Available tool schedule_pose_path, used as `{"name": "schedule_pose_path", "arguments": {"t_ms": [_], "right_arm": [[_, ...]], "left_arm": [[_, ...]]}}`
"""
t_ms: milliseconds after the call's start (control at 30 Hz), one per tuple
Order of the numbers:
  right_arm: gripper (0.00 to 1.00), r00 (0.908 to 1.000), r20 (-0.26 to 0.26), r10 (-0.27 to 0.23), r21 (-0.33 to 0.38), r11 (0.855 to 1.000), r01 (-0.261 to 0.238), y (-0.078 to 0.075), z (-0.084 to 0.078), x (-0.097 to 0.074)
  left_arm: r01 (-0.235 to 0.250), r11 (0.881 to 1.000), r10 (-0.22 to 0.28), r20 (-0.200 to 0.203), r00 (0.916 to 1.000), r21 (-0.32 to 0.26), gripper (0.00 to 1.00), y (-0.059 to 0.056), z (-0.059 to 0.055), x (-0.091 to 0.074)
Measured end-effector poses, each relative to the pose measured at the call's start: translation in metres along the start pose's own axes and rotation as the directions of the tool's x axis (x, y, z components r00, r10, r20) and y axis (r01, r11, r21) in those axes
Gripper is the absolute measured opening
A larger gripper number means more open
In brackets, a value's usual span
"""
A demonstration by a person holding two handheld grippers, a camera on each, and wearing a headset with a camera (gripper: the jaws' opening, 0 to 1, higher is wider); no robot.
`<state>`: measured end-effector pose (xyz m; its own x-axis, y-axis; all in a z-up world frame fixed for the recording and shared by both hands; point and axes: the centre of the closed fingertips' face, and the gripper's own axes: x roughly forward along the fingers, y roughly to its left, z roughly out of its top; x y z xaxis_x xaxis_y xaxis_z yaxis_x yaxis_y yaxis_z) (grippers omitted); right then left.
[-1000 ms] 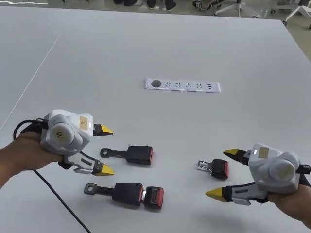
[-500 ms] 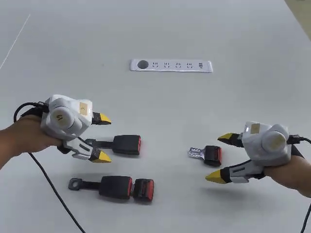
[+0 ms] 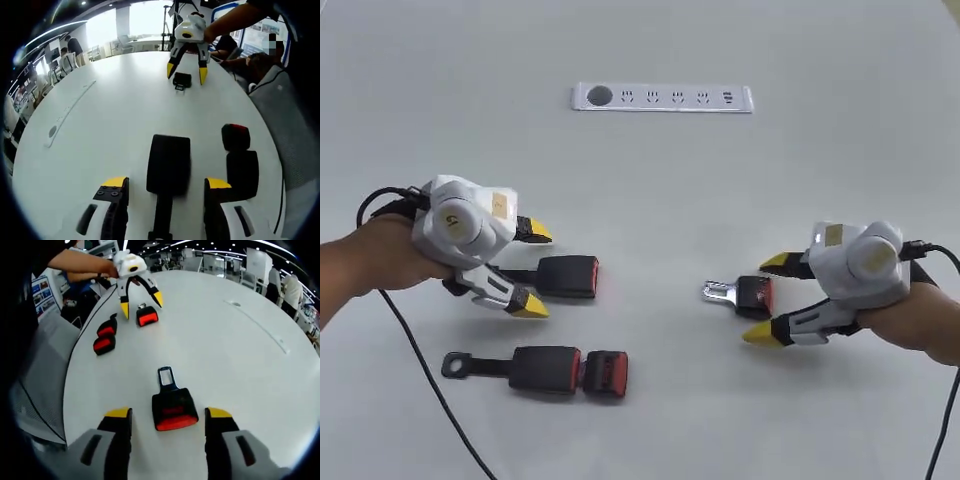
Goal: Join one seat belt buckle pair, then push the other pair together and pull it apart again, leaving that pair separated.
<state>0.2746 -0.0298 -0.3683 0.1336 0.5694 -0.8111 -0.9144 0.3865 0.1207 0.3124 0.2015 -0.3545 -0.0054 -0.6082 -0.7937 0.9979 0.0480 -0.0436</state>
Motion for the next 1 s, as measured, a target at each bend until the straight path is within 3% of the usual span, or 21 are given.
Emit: {"name": "schedule_pose_path", "arguments": {"t_ms": [67, 267, 467, 567, 733, 1000], "right_arm": [[0.57, 0.9995, -0.028, -0.013, -0.054, 0.998, 0.012, -0.003, -0.003, 0.0], [0.53, 0.9995, -0.031, -0.004, -0.052, 0.999, 0.003, -0.004, -0.001, 0.0], [0.48, 0.9996, -0.028, -0.006, -0.069, 0.998, 0.004, -0.004, 0.002, 0.003], [0.39, 0.9981, -0.052, -0.032, -0.089, 0.996, 0.027, -0.01, 0.002, 0.003], [0.37, 0.9973, -0.069, -0.022, -0.092, 0.996, 0.016, -0.011, 0.001, 0.002], [0.36, 0.9889, -0.148, -0.008, -0.125, 0.992, -0.01, -0.009, 0.003, 0.002]], "left_arm": [[0.004, 1.0, -0.004, 0.018, 0.9998, -0.008, 0.61, 0.001, 0.002, 0.001], [0.032, 0.999, -0.031, -0.005, 0.9995, 0.013, 0.55, -0.002, -0.003, 0.005], [0.015, 0.999, -0.015, -0.005, 0.9999, 0.048, 0.49, 0.002, -0.002, 0.006], [0.02, 0.997, -0.019, -0.01, 0.9998, 0.071, 0.42, 0.002, -0.001, 0.006], [0.043, 0.994, -0.041, -0.021, 0.9989, 0.1, 0.33, 0.0, -0.001, 0.007], [0.05, 0.991, -0.042, -0.068, 0.9968, 0.123, 0.33, 0.0, 0.0, 0.008]]}}
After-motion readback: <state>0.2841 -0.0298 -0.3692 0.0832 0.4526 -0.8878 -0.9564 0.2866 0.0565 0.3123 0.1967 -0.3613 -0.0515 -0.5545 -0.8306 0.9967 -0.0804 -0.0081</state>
